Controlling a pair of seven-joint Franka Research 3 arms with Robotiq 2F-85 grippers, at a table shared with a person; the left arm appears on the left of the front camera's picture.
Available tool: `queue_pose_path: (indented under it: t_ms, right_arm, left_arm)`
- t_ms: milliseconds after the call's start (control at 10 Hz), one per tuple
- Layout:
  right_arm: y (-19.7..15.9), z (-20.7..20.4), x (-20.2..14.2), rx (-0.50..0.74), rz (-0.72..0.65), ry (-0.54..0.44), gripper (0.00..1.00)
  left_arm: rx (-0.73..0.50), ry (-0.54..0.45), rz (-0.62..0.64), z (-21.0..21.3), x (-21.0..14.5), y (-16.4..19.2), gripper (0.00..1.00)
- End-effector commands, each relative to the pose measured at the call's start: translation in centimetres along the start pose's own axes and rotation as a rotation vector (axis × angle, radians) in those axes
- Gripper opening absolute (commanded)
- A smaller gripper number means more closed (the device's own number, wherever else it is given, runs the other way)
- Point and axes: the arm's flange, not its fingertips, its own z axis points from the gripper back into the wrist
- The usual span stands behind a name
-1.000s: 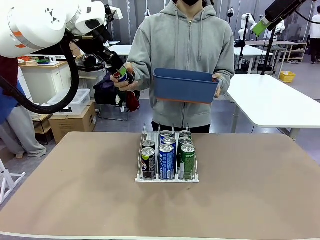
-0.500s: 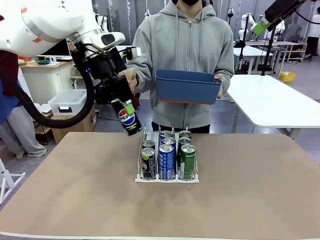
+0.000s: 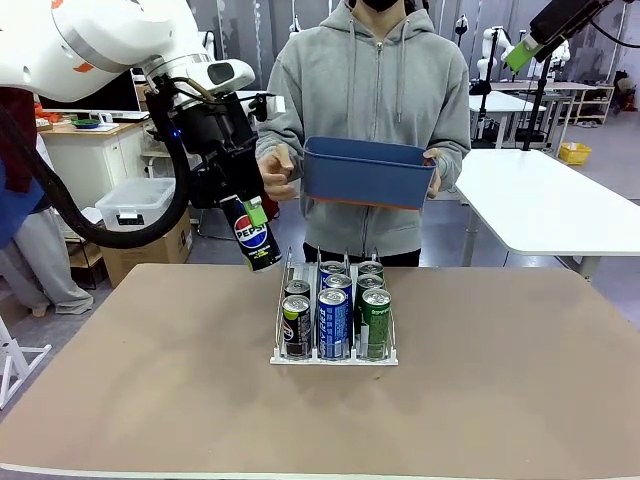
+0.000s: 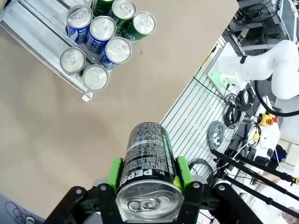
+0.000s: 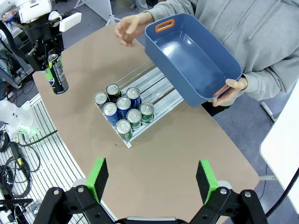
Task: Fill the beverage cans into the dispenser.
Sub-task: Place the picked Pepsi coke in the line of the Automatic Can Dispenser with the same cans.
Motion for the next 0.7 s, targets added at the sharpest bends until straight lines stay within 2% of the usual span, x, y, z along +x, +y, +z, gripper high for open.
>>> queue_pose_path:
  t_ms: [0, 600]
  right_arm:
    - [0.02, -0.01, -0.12, 0.002, 0.0, -0.001, 1.0]
    - [0.02, -0.01, -0.12, 0.002, 0.0, -0.001, 1.0]
  left_arm:
    - [-0.004, -0.031, -0.015, -0.13, -0.85, 0.07, 0.0]
    - [-0.004, -0.031, -0.015, -0.13, -0.85, 0.07, 0.0]
